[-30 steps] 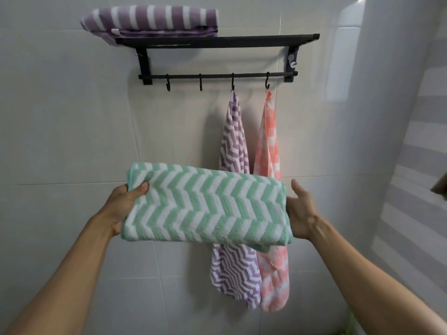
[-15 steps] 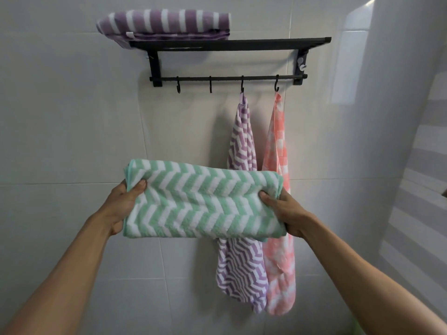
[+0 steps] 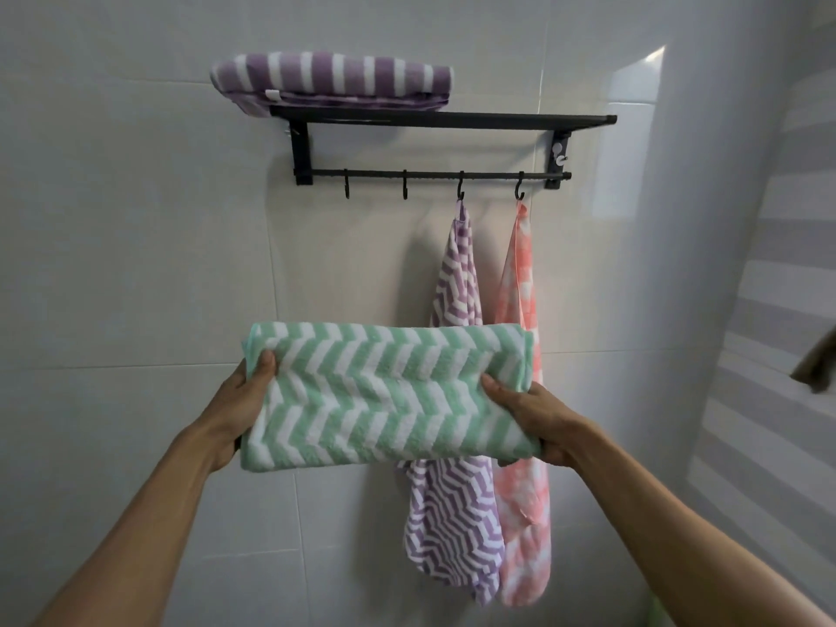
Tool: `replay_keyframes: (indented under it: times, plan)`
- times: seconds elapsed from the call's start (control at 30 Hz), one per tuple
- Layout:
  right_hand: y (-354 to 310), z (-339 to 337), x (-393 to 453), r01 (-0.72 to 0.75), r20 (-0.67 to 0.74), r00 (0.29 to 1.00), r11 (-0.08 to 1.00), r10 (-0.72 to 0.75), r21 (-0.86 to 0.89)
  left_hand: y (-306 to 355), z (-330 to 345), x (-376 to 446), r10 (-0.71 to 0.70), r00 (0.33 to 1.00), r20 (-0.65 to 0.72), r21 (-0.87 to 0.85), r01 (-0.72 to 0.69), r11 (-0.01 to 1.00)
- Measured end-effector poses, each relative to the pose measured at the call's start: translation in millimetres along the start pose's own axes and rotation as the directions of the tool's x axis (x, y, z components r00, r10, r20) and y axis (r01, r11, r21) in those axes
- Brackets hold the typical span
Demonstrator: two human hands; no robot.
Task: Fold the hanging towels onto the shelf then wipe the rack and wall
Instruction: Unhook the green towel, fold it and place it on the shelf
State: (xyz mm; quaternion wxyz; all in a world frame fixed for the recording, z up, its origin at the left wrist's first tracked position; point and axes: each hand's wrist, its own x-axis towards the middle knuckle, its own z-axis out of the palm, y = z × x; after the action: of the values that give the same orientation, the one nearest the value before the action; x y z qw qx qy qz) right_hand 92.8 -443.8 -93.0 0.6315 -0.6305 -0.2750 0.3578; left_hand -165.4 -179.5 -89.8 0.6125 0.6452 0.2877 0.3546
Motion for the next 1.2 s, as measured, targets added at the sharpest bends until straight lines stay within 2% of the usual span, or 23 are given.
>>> replay_keyframes:
  times: [0.13,0.23,0.33,0.43,0.57,0.7,0.9,1.03,1.2]
  plan:
    - [-4.3,5.0,-7.8,0.157,-0.107,0.979,0.978,-0.172,-0.139,0.2,10.1,-1.1,0.009,1.0,-0.013,0.001,-0.009,1.0]
    - [-15.6,-5.3,-19.6,0.166,-0.185,0.965,0.979,-0.186,-0.117,9.3,21.3,-9.1,0.001,1.0,0.023,-0.071,0.001,0.997]
    - [-29.6,-28.5,-38.3,0.094,-0.134,0.986,0.995,-0.096,-0.018,20.4,36.6,-20.4,0.011,0.997,0.081,-0.126,-0.001,0.992]
    - [-38.7,-54.4,-55.7,0.084,-0.084,0.993,0.995,-0.087,-0.048,32.8,55.4,-30.4,0.009,0.998,0.06,-0.11,-0.003,0.994]
    - [-54.5,-102.0,-78.9,0.168,-0.117,0.977,0.981,-0.18,-0.101,50.3,100.9,-46.1,0.09,0.996,-0.031,-0.077,-0.092,0.993]
    - [-64.6,-149.9,-102.6,0.303,-0.161,0.93,0.937,-0.33,-0.173,64.4,161.5,-68.8,0.209,0.976,-0.069,0.028,-0.207,0.978]
    - [-84.3,-206.3,-130.5,0.436,-0.2,0.85,0.863,-0.488,-0.254,99.2,226.7,-99.2,0.362,0.917,-0.169,0.205,-0.327,0.923]
    - [-114.4,-228.7,-133.7,0.475,-0.243,0.818,0.85,-0.522,-0.23,135.8,249.0,-102.5,0.502,0.82,-0.275,0.349,-0.401,0.847]
    - [-158.9,-240.4,-113.4,0.522,-0.312,0.762,0.824,-0.567,-0.221,185.1,264.2,-85.2,0.574,0.733,-0.364,0.443,-0.406,0.799]
